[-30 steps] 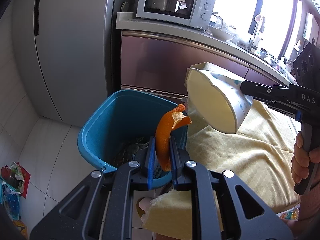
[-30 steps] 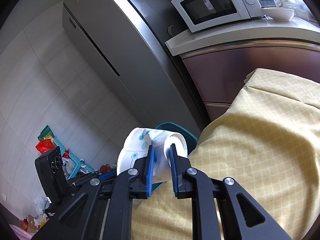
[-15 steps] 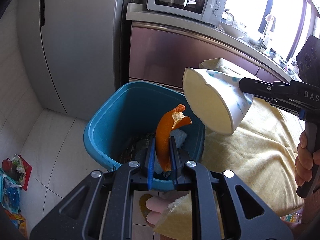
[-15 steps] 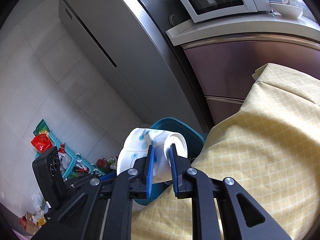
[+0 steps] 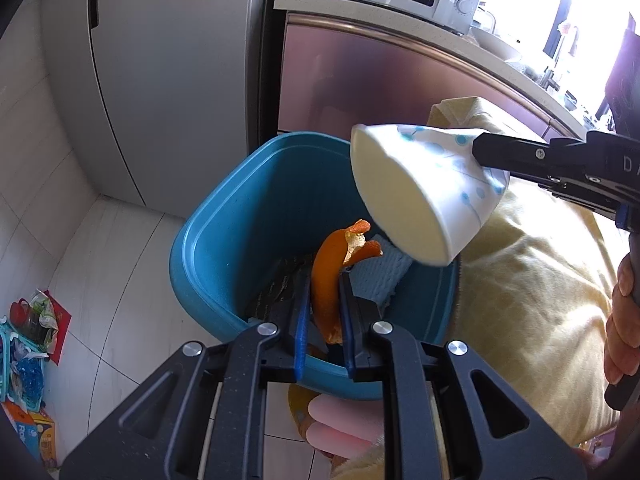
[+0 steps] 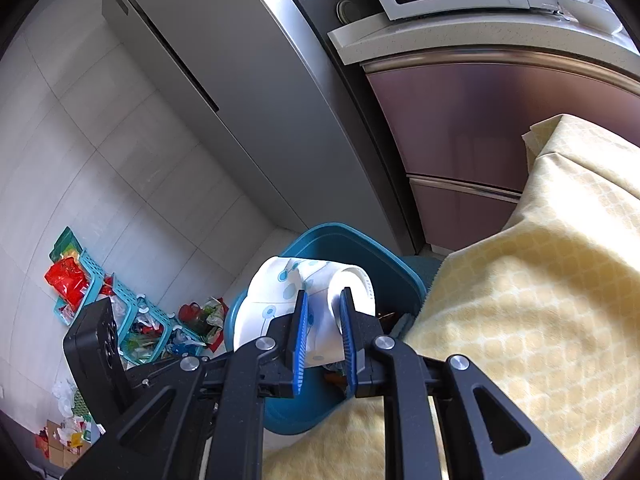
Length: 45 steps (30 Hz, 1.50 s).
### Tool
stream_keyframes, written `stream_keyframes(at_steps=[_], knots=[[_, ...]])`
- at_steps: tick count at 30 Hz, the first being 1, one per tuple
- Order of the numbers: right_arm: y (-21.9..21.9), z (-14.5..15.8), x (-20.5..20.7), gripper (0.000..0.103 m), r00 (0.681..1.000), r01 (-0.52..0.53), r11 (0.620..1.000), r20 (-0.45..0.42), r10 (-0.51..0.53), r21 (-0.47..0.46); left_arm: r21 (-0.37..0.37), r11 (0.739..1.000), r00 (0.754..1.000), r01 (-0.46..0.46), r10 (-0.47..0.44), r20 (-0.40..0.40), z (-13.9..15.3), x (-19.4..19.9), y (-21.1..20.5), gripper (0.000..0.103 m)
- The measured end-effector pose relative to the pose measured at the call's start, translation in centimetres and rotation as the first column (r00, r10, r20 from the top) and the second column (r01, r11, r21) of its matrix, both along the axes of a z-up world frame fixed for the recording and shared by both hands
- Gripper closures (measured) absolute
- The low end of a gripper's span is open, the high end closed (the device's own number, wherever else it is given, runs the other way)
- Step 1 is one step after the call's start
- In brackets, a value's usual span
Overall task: Collect trash
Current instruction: 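Open both tools to drop the peel and cup into the bin, then return both tools from the bin to the table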
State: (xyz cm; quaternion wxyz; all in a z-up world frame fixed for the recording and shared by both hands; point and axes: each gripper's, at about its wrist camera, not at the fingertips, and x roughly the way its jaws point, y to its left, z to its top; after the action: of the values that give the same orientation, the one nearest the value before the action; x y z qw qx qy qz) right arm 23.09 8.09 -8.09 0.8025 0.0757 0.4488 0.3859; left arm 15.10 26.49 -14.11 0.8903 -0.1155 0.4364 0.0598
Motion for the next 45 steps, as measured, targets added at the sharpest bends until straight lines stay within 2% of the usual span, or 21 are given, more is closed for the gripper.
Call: stream_keyframes(at_steps=[8, 14, 20, 23, 26, 34, 39, 45], knots=[[1.4, -1.2, 0.5, 0.088, 0.999, 0.001, 1.0, -0.043, -0.001, -0.001, -0.02, 0.999, 0.999, -0.027, 0.026, -0.027, -1.7, 2.0, 0.3, 0.085], [0.3, -1.3, -0.1, 0.083, 0.999, -0.015, 1.0, -0.041, 0.015, 0.002, -0.039, 0.999, 1.0, -0.021, 0.02, -0.017, -2.3, 1.8, 0.0, 0.083], [-2.0, -0.7, -1.4, 0.078, 0.999, -0.024, 0.999, -0.022, 0.024, 0.024, -0.04, 0.999, 1.0, 0.005, -0.004, 0.031, -0.9, 0.3, -0.5, 0.076], [-3.8, -0.1, -2.4, 0.073, 1.0, -0.018, 0.999, 0.0, 0.018, 0.037, -0.035, 0.999, 0.997, 0.032, -0.029, 0.072, 0.5, -0.5, -1.3, 0.072], [-5.8, 0.6, -3.4, 0.073, 1.0, -0.004, 0.999, 0.023, 0.003, 0.05, -0.025, 0.997, 0.991, 0.067, -0.063, 0.117, 2.1, -1.3, -2.4, 0.069], [-13.0, 2.6, -6.5, 0.07, 0.988, 0.098, 0.992, 0.115, -0.107, 0.075, -0.024, 0.975, 0.954, 0.22, -0.211, 0.212, 5.3, -2.9, -7.6, 0.059], [-18.1, 2.9, -8.6, 0.068, 0.969, 0.189, 0.979, 0.147, -0.198, 0.078, -0.02, 0.942, 0.921, 0.334, -0.321, 0.221, 5.9, -3.2, -12.1, 0.058], [-24.6, 3.6, -10.9, 0.068, 0.925, 0.326, 0.943, 0.184, -0.332, 0.062, -0.029, 0.89, 0.871, 0.455, -0.437, 0.226, 6.2, -3.2, -18.3, 0.058]])
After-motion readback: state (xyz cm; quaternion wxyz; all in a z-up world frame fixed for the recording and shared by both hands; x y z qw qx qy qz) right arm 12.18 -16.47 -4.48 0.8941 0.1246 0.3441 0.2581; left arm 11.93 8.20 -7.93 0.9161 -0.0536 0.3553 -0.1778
